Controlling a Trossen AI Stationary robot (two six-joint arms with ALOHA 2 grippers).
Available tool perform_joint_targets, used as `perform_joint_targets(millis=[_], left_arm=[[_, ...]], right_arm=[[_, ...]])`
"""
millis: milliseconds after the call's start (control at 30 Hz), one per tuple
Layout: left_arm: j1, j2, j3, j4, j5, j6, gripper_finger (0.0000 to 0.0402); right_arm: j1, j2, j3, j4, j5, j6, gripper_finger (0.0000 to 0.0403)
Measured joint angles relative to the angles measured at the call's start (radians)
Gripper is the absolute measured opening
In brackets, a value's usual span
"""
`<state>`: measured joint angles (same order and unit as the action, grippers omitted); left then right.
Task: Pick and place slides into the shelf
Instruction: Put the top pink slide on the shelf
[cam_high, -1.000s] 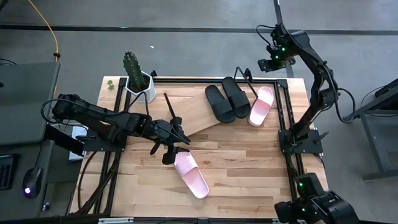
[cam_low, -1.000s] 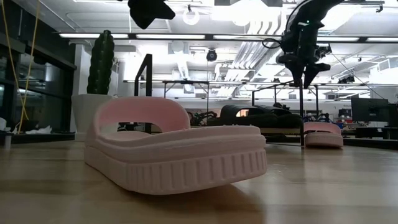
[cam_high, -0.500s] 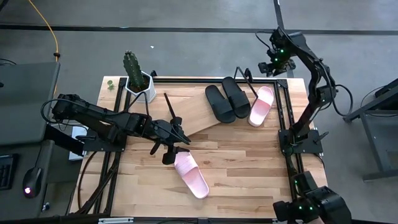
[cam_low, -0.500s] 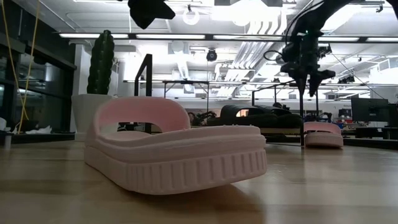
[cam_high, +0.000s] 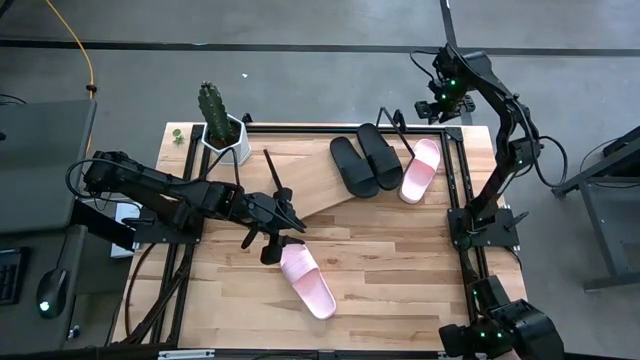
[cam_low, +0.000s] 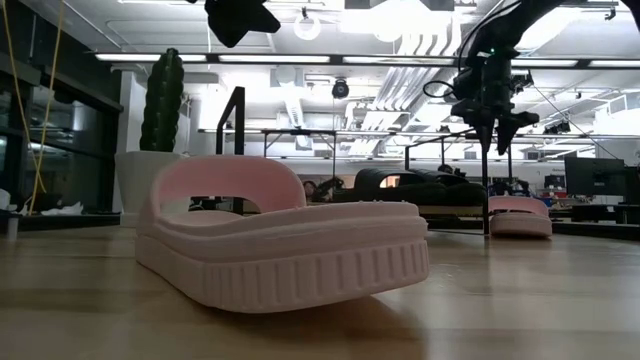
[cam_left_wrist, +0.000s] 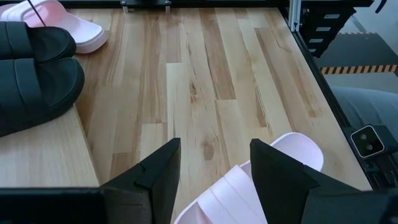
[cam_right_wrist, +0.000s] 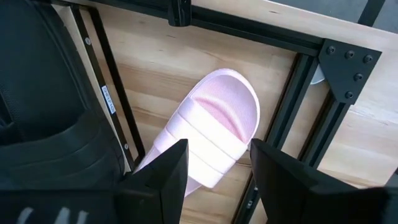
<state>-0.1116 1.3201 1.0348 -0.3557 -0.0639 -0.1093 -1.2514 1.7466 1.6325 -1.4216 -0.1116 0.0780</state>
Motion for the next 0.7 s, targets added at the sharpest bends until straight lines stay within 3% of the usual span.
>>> perform_joint_targets(millis=[367, 700], left_arm=[[0.000, 0.000, 0.000, -0.007, 0.000, 0.008, 0.0177], [0.000, 0.000, 0.000, -0.006, 0.000, 0.024, 0.0177]], right_arm=[[0.019, -0.020, 0.000, -0.003, 0.010, -0.086, 0.0163], [0.118, -0.222, 0.000, 0.096, 0.083, -0.113, 0.0163]])
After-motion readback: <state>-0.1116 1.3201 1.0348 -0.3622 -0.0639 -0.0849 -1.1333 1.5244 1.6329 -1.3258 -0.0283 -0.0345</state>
